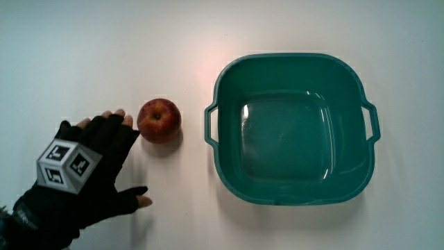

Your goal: Pick apple from desk

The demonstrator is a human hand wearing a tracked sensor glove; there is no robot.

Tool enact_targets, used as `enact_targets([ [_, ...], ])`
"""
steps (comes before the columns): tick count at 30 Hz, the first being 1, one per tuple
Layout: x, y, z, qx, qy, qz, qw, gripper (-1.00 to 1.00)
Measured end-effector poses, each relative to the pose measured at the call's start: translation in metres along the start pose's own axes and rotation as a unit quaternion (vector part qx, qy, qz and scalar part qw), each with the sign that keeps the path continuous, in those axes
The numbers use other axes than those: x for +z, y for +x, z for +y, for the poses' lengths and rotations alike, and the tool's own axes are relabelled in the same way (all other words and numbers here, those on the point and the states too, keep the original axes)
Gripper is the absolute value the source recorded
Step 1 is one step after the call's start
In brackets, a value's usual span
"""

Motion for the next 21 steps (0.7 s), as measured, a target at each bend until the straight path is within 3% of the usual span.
enact_targets([
  [1,0.005,0.005,-0.001,-0.02,0.018,0.022,0.9994,0.0],
  [2,0.007,0.006,0.001,-0.006,0.003,0.011,0.9999,0.0],
  [3,0.006,0.004,0.004,-0.008,0.009,0.004,0.9999,0.0],
  [5,0.012,0.008,0.007,-0.018,0.021,0.015,0.9995,0.0],
  [8,0.015,0.007,0.015,-0.008,0.009,-0.001,0.9999,0.0],
  [9,0.013,0.005,0.019,-0.008,0.006,-0.019,0.9998,0.0],
  [12,0.023,0.011,0.024,-0.017,0.013,-0.007,0.9998,0.0],
  [13,0.02,0.008,0.03,-0.018,0.011,-0.025,0.9995,0.0],
  [14,0.024,0.012,0.029,-0.02,0.012,-0.01,0.9997,0.0],
  [15,0.021,0.009,0.035,-0.017,0.005,-0.034,0.9993,0.0],
  [17,0.025,0.012,0.037,-0.011,0.002,-0.019,0.9997,0.0],
  [21,0.026,0.011,0.049,-0.017,0.002,-0.028,0.9994,0.0],
])
